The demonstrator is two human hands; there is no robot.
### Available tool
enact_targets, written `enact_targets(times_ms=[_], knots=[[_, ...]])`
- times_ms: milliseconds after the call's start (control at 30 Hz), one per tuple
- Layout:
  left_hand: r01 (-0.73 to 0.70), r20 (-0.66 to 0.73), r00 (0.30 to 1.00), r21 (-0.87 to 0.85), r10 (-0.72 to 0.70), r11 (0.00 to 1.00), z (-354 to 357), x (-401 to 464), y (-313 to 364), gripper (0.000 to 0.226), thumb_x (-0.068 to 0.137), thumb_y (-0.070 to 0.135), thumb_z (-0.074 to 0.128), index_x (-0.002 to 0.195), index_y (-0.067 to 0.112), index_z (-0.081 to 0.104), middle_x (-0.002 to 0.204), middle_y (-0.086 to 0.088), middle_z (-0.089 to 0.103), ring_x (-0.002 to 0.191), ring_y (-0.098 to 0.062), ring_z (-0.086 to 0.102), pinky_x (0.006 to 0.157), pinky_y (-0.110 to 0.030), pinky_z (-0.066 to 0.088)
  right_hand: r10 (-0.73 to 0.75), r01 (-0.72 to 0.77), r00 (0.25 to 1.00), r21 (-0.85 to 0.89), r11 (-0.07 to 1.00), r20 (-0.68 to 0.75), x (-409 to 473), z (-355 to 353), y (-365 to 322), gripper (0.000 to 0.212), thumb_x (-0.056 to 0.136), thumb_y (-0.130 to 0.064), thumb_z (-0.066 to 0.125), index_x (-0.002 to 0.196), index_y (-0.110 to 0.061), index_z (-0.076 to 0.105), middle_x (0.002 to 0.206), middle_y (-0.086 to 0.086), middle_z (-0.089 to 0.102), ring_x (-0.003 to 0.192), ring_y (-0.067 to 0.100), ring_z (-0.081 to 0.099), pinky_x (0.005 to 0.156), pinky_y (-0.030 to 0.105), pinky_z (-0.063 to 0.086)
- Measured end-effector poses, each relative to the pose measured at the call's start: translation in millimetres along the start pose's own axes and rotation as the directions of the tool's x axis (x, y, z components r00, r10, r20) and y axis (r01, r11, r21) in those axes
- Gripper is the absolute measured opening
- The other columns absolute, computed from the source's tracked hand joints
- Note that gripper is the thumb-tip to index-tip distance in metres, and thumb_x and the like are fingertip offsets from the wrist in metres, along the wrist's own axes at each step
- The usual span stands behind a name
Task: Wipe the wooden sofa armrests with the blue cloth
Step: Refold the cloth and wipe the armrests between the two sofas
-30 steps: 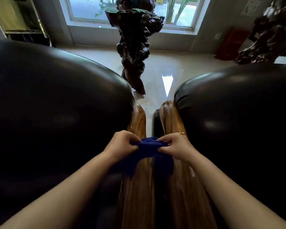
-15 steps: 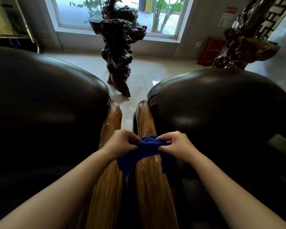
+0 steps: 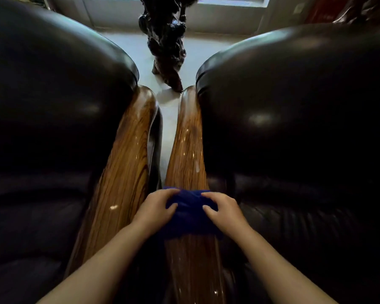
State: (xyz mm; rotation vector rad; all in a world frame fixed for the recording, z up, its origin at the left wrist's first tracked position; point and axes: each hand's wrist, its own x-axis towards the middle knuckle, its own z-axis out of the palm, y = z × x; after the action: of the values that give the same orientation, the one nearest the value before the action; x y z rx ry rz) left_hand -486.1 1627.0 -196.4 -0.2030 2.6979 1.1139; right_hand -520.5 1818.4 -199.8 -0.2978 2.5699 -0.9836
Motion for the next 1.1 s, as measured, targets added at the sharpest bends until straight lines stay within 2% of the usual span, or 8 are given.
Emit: enact_targets(times_ms=[100,200,400,600,767,900,1033,1100], knots=[[-0.084,-0.228,0.969,0.067,0.098,0.994,19,-10,-9,0.036,0.089,0.015,0.054,0.125,0.018,0.053,0.13,-0.002,0.056,0.123,-0.014,0.048,0.104,-0.027,0.035,-0.055,0.054,0.986,-0.014,0.998,-0.157,-9,21,15,0.036,0.089,-0.015,0.054,0.126,-0.018,0.055,0.136,0.003,0.052,0.128,0.012,0.043,0.106,0.022,0.029],[-0.124,-0.362,0.915,0.171,0.18,0.977,38,-16,-17,0.043,0.094,0.024,0.043,0.136,0.02,0.038,0.15,-0.004,0.033,0.14,-0.015,0.023,0.115,-0.04,0.022,-0.094,0.043,0.916,-0.136,0.99,-0.39,-14,41,22,0.05,0.093,-0.029,0.043,0.142,-0.028,0.029,0.154,0.005,0.025,0.143,0.015,0.012,0.115,0.04,0.017],[-0.134,-0.194,0.963,0.251,0.186,0.959,73,4,-25,0.054,0.092,0.044,0.012,0.141,0.033,-0.006,0.152,0.013,-0.018,0.141,-0.004,-0.019,0.117,-0.039,-0.003,-0.118,0.021,0.949,-0.315,0.949,-0.292,10,71,24,0.063,0.09,-0.052,0.013,0.142,-0.035,-0.018,0.155,0.002,-0.018,0.143,0.016,-0.016,0.115,0.048,-0.002],[-0.14,-0.241,0.939,0.383,0.245,0.913,82,34,-28,0.057,0.092,0.033,0.027,0.145,0.018,0.01,0.154,-0.008,0.016,0.143,-0.026,0.015,0.115,-0.041,0.007,-0.07,-0.063,0.931,-0.348,0.936,-0.358,43,78,25,0.059,0.094,-0.048,0.013,0.147,-0.025,0.002,0.156,0.01,0.005,0.143,0.025,0.006,0.11,0.051,0.024],[-0.083,-0.291,0.94,0.312,0.178,0.946,65,84,-25,0.056,0.094,0.034,0.02,0.146,0.022,0.003,0.156,-0.003,0.008,0.145,-0.019,0.007,0.116,-0.048,0.017,-0.129,-0.002,0.932,-0.361,0.932,-0.339,105,57,19,0.06,0.093,-0.05,0.015,0.146,-0.032,-0.008,0.157,0.005,-0.007,0.144,0.021,-0.005,0.113,0.052,0.011],[-0.036,-0.277,0.95,0.353,0.142,0.935,27,138,-8,0.061,0.094,0.042,0.019,0.136,0.034,-0.025,0.149,0.004,-0.029,0.141,-0.017,-0.022,0.117,-0.055,0.001,-0.091,0.003,0.952,-0.287,0.958,-0.293,150,29,3,0.065,0.093,-0.051,0.025,0.141,-0.039,-0.016,0.151,0.001,-0.027,0.142,0.02,-0.018,0.113,0.055,-0.001],[-0.223,-0.214,0.929,0.328,0.302,0.918,9,114,-16,0.066,0.093,0.039,0.033,0.142,0.038,-0.011,0.152,0.009,-0.021,0.14,-0.008,-0.023,0.115,-0.046,0.002,-0.302,0.237,0.903,-0.232,0.943,-0.307,121,12,9,0.058,0.091,-0.032,0.051,0.143,-0.029,0.026,0.156,0.004,0.012,0.143,0.022,0.012,0.112,0.043,0.021],[-0.279,-0.041,0.951,0.319,0.307,0.906,13,98,-26,0.068,0.092,0.038,0.038,0.139,0.041,-0.011,0.148,0.019,-0.027,0.135,0.002,-0.031,0.118,-0.04,0.005,-0.318,0.281,0.932,-0.21,0.936,-0.173,111,15,17,0.059,0.09,-0.03,0.053,0.142,-0.03,0.025,0.153,-0.007,0.009,0.143,0.014,0.008,0.114,0.039,0.025]])
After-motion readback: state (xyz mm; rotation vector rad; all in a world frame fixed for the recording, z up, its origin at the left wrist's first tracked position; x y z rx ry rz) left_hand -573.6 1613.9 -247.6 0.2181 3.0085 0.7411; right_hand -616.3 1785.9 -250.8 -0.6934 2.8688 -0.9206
